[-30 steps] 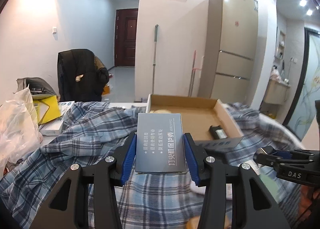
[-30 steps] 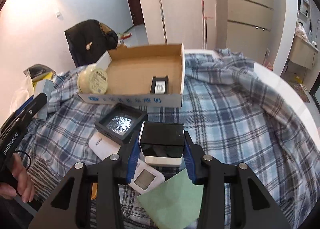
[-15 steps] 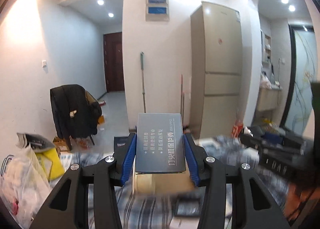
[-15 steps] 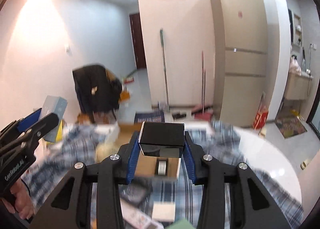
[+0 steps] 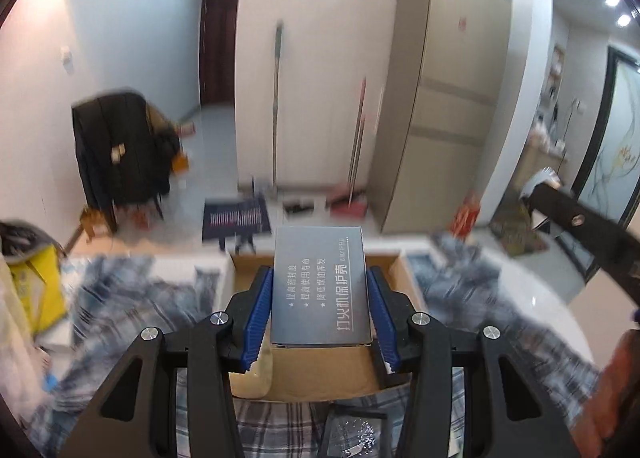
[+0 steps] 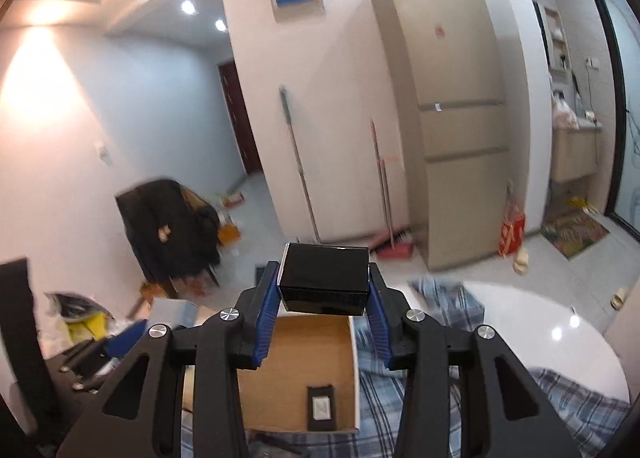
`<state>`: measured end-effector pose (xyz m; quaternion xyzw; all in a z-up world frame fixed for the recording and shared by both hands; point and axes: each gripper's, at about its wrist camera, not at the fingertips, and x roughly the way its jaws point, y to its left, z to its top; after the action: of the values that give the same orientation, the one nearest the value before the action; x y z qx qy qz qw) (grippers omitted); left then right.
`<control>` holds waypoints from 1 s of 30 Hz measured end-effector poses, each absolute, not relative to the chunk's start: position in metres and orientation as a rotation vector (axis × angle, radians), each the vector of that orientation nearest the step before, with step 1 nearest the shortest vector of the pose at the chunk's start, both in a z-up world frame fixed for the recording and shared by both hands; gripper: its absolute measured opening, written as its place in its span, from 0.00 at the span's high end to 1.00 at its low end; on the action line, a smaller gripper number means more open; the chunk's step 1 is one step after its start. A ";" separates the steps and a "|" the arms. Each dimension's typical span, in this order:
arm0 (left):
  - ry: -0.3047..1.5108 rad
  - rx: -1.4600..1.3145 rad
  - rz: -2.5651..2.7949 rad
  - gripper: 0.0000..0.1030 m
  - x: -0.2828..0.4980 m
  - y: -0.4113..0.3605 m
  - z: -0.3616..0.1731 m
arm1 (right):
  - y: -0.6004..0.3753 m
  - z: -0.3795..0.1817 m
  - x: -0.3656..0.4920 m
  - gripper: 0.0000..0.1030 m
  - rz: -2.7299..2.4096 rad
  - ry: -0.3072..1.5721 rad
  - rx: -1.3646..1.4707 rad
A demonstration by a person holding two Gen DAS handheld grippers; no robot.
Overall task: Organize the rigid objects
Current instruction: 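Carry the black case with the right gripper while the left gripper carries the packet over the box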
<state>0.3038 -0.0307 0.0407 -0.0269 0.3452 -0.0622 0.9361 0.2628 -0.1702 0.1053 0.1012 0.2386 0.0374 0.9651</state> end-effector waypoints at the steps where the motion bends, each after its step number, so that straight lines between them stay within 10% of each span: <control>1: 0.727 -0.055 -0.128 0.52 0.310 -0.035 0.030 | -0.169 0.098 0.270 0.62 0.096 0.514 0.200; 30: 1.068 -0.100 -0.224 0.52 0.359 -0.082 -0.097 | -0.202 0.015 0.320 0.62 0.062 0.802 0.258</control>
<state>0.3591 -0.0822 -0.0971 -0.0477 0.5076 -0.1067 0.8536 0.3198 -0.2020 0.0155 0.1254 0.3890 0.0303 0.9122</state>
